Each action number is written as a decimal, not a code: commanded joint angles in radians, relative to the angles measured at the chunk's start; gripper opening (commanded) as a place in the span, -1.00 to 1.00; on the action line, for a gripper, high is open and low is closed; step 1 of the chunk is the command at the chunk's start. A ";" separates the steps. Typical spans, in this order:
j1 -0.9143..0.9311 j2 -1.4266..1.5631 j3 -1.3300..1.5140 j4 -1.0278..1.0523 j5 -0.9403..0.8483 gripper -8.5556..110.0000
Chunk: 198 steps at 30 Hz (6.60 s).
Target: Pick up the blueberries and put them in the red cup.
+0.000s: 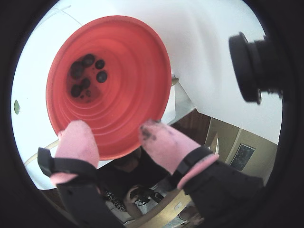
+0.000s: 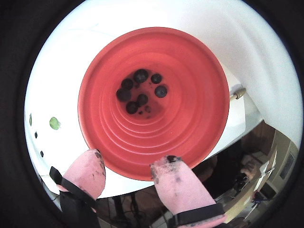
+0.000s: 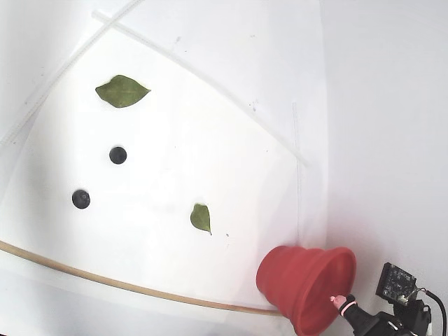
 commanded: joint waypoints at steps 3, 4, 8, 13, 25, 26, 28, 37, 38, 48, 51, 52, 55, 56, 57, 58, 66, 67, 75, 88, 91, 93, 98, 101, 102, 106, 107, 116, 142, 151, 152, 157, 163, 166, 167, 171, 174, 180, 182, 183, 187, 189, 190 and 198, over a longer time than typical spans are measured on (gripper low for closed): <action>-0.031 0.087 -0.052 -0.002 0.020 -0.53; -0.044 0.100 -0.046 0.000 0.023 -0.53; -0.097 0.152 -0.026 0.028 0.041 -0.54; -0.150 0.186 -0.014 0.048 0.057 -0.54; -0.284 0.242 0.054 0.089 0.103 -0.55; -0.293 0.247 0.061 0.089 0.106 -0.55; -0.316 0.256 0.074 0.092 0.115 -0.55; -0.430 0.290 0.123 0.110 0.153 -0.55; -0.442 0.291 0.126 0.114 0.156 -0.55; -0.560 0.313 0.170 0.120 0.175 -0.55; -0.589 0.314 0.184 0.120 0.173 -0.55; -0.597 0.311 0.187 0.120 0.173 -0.55; -0.623 0.290 0.189 0.120 0.172 -0.55; -0.629 0.285 0.189 0.118 0.172 -0.55; -0.637 0.282 0.190 0.117 0.172 -0.55; -0.641 0.278 0.190 0.115 0.172 -0.55; -0.703 0.215 0.221 0.055 0.167 -0.56; -0.710 0.206 0.225 0.043 0.167 -0.56; -0.778 0.135 0.230 -0.012 0.189 -0.56; -0.859 -0.017 0.227 -0.140 0.207 -0.55; -0.874 -0.060 0.216 -0.172 0.210 -0.55; -0.885 -0.097 0.206 -0.193 0.215 -0.55; -0.897 -0.184 0.175 -0.245 0.219 -0.55; -0.900 -0.233 0.160 -0.284 0.216 -0.54; -0.900 -0.249 0.156 -0.301 0.213 -0.54; -0.896 -0.318 0.120 -0.345 0.201 -0.54; -0.894 -0.334 0.109 -0.351 0.199 -0.54; -0.896 -0.442 0.067 -0.454 0.179 -0.54; -0.922 -0.653 -0.023 -0.652 0.140 -0.52; -0.928 -0.723 -0.049 -0.709 0.126 -0.52; -0.925 -0.730 -0.054 -0.713 0.123 -0.52; -0.922 -0.765 -0.074 -0.736 0.115 -0.52; -0.919 -0.810 -0.092 -0.770 0.101 -0.52; -0.917 -0.828 -0.095 -0.788 0.092 -0.52; -0.917 -0.831 -0.098 -0.790 0.092 -0.52; -0.911 -0.853 -0.114 -0.795 0.087 -0.52; -0.905 -0.867 -0.121 -0.804 0.081 -0.52; -0.891 -0.890 -0.140 -0.808 0.077 -0.52; -0.888 -0.900 -0.144 -0.815 0.074 -0.52; -0.887 -0.907 -0.147 -0.818 0.074 -0.52; -0.882 -0.920 -0.155 -0.819 0.075 -0.52; -0.882 -0.927 -0.158 -0.822 0.081 -0.53; -0.882 -0.930 -0.160 -0.822 0.083 -0.53; -0.887 -0.945 -0.176 -0.833 0.098 -0.54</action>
